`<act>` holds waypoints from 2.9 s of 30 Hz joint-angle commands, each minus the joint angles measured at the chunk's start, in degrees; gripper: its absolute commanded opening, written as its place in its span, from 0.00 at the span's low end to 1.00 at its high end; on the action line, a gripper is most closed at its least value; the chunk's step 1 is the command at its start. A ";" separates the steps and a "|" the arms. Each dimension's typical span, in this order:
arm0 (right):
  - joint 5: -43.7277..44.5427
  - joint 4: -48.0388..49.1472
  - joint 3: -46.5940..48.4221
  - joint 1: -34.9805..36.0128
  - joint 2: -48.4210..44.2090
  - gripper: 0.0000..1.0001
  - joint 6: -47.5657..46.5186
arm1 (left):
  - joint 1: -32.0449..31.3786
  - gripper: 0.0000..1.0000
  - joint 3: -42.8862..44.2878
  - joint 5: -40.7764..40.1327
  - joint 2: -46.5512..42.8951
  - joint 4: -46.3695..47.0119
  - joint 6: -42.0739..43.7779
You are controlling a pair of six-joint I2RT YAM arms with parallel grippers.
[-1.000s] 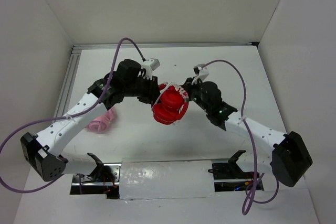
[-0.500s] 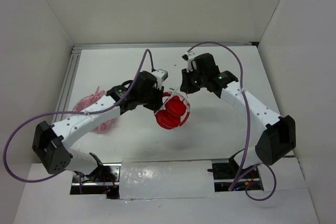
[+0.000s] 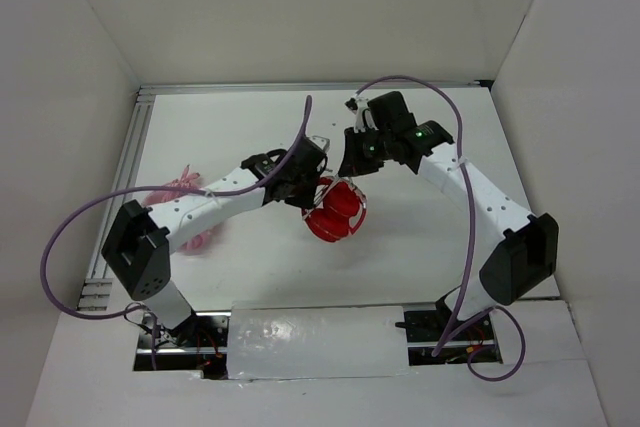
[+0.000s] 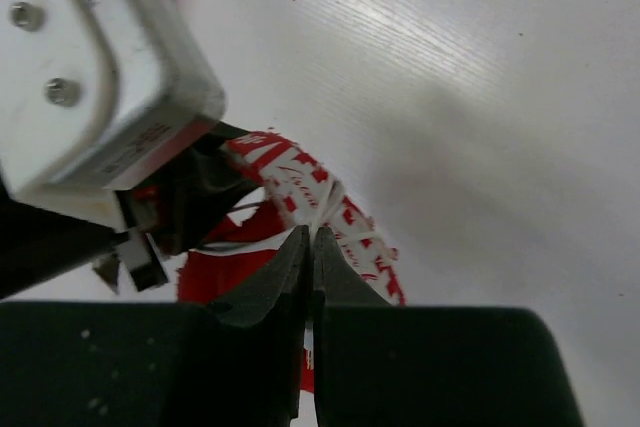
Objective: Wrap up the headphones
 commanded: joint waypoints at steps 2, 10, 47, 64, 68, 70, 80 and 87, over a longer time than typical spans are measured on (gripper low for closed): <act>-4.69 7.53 1.41 0.82 0.84 0.00 7.11 | 0.50 0.00 2.11 -3.47 3.84 -9.56 -6.79; 3.84 13.86 3.25 7.50 4.08 0.00 12.47 | 7.79 0.00 4.13 3.55 4.64 -9.83 -15.68; 15.01 44.35 60.74 19.81 67.90 0.04 26.26 | 42.51 0.00 12.57 -3.56 14.83 6.52 -3.64; 8.94 42.09 59.68 22.97 71.77 0.05 35.94 | 44.44 0.04 16.79 -10.77 20.02 -5.16 -12.43; 8.86 42.34 58.19 23.93 71.06 0.06 37.69 | 44.62 0.15 16.96 -12.95 19.66 -6.21 -13.13; 7.80 42.17 58.19 24.29 71.15 0.06 38.57 | 44.62 0.17 17.14 -14.28 19.66 -8.40 -14.80; 12.71 38.22 50.63 25.08 65.27 0.13 41.91 | 44.62 0.50 15.64 -13.14 18.61 -9.21 -13.67; 9.82 38.74 50.27 23.58 64.91 0.12 40.43 | 44.62 0.69 12.75 -9.80 13.78 -5.25 -11.38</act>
